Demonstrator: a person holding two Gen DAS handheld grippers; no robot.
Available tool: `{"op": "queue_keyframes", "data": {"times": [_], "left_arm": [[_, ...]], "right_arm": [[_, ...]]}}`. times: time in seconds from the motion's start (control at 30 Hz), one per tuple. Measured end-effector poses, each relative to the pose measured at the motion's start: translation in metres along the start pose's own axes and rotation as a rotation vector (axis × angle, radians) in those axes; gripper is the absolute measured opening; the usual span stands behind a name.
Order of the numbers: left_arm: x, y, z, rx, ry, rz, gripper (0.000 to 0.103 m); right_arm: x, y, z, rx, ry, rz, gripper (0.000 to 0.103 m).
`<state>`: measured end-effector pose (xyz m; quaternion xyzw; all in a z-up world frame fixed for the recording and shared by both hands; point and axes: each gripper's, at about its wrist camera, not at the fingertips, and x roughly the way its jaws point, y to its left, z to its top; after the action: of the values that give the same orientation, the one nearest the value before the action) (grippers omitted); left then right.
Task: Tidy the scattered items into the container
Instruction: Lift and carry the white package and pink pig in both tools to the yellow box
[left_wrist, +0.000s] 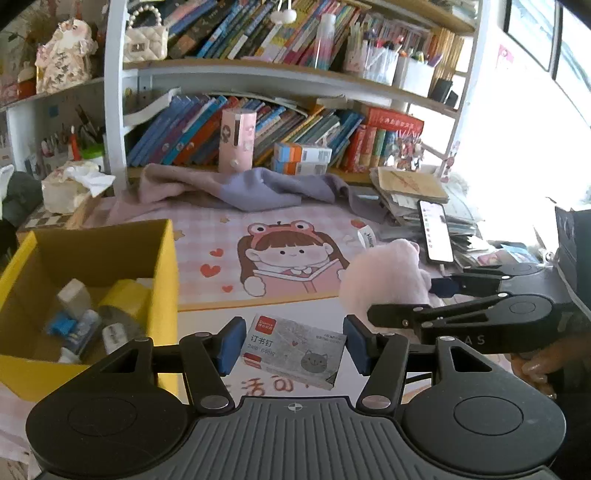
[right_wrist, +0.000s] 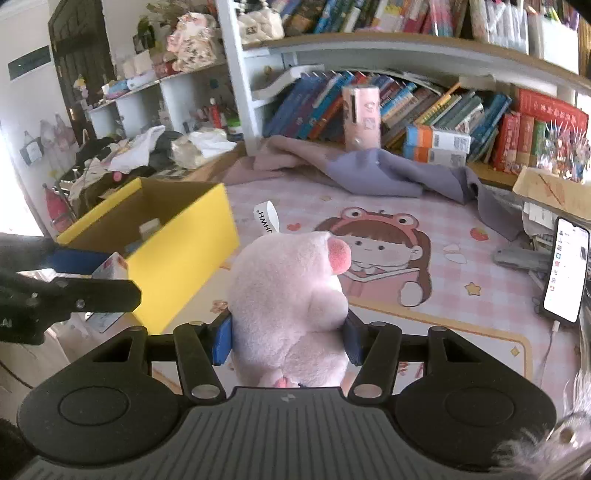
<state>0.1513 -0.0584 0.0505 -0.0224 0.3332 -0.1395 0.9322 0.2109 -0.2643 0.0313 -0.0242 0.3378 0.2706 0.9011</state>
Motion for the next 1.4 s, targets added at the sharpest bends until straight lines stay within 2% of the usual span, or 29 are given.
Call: {"op": "queue_keyframes", "data": {"times": [0.13, 0.33, 0.47, 0.57, 0.8, 0.93, 1.4], "left_arm": [[-0.026, 0.016, -0.016, 0.021, -0.022, -0.019, 0.057], [-0.064, 0.044, -0.046, -0.007, -0.047, -0.057, 0.057], [-0.085, 0.059, -0.073, -0.001, -0.035, -0.070, 0.057], [-0.099, 0.071, -0.089, 0.005, -0.006, -0.061, 0.057], [-0.126, 0.102, -0.115, -0.016, 0.028, -0.006, 0.057], [-0.138, 0.118, -0.123, -0.067, 0.016, 0.006, 0.057], [-0.158, 0.154, -0.136, -0.125, 0.017, 0.086, 0.057]], "right_arm": [[-0.009, 0.032, -0.011, 0.016, -0.020, -0.035, 0.054], [-0.028, 0.088, -0.032, 0.030, -0.025, -0.080, 0.054], [-0.035, 0.125, -0.056, 0.040, 0.008, -0.090, 0.054], [-0.037, 0.152, -0.072, 0.062, 0.034, -0.088, 0.054], [-0.035, 0.204, -0.082, 0.044, 0.085, -0.053, 0.054], [-0.033, 0.223, -0.085, 0.024, 0.105, -0.041, 0.054], [-0.018, 0.264, -0.072, -0.060, 0.120, 0.022, 0.054]]}}
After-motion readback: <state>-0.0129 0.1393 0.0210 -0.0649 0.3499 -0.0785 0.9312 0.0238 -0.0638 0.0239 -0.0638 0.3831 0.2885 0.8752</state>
